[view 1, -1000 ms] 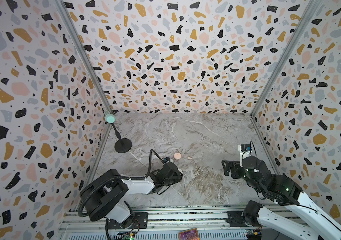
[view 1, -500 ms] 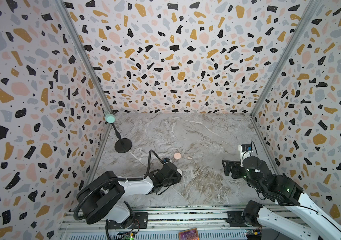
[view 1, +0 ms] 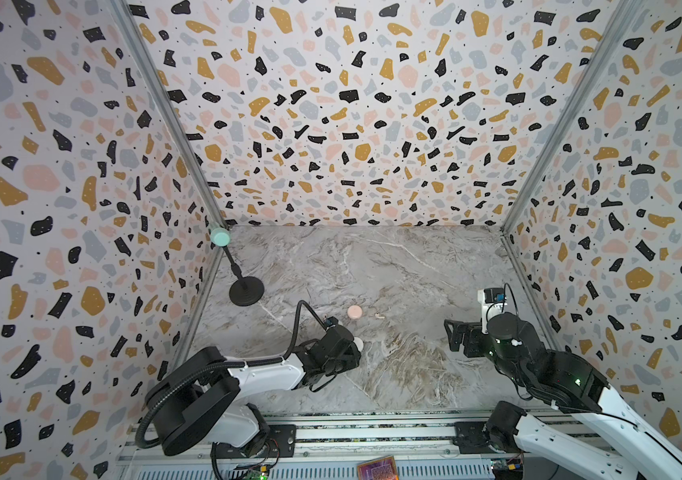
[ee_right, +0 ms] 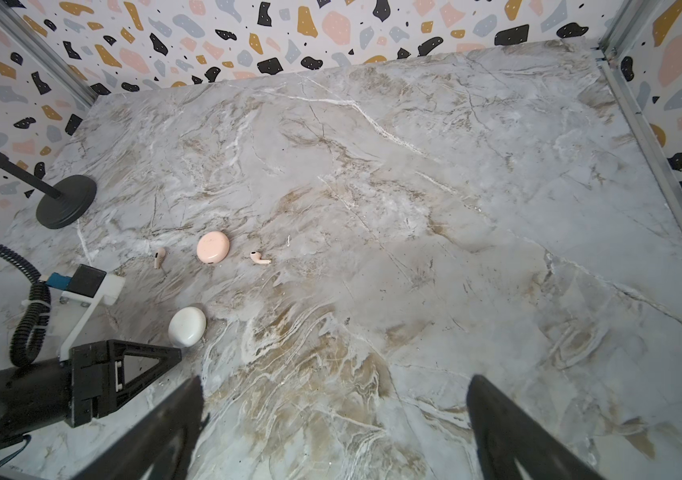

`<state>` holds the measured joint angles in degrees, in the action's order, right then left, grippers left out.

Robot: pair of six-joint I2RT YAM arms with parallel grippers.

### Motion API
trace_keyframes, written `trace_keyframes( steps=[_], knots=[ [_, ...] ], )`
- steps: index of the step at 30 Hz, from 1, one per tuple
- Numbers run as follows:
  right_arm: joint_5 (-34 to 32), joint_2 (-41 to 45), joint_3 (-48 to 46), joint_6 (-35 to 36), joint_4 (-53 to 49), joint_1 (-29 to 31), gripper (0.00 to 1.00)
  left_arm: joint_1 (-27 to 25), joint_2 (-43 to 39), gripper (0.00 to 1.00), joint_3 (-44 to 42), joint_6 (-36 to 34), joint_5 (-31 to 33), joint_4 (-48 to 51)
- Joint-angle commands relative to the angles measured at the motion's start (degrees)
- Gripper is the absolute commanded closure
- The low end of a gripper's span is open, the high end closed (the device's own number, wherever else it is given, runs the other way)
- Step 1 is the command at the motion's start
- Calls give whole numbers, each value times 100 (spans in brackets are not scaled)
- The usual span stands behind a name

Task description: Insert the wireless bluetooth earbuds into the charging case

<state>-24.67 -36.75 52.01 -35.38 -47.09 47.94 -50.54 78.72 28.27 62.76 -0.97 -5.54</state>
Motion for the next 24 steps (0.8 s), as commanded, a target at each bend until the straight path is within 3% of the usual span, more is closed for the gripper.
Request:
trace_keyframes(
  steps=[1,4,5,10,12,14,21,24],
  knots=[
    [-5,45,2,75,8,-26,1,-34,-338,65,352,-194,133,427],
    [4,38,-2,75,17,-31,1,-23,-629,61,688,-473,377,955],
    [2,41,-3,83,19,-37,1,-18,-716,51,801,-605,479,1132],
    [72,28,-16,134,59,-31,1,144,-1160,34,1404,-1377,1166,1883],
    [84,2,-24,147,74,-33,1,330,-1329,24,1615,-1653,1332,2072],
    [77,-48,-24,153,77,-40,1,564,-1459,0,1846,-1994,1476,2192],
    [216,-225,-42,228,88,-40,1,1666,-1447,0,2890,-3098,2179,2760],
    [208,-280,-42,211,63,-44,1,1785,-1533,0,3123,-3418,2725,3028]
  ],
)
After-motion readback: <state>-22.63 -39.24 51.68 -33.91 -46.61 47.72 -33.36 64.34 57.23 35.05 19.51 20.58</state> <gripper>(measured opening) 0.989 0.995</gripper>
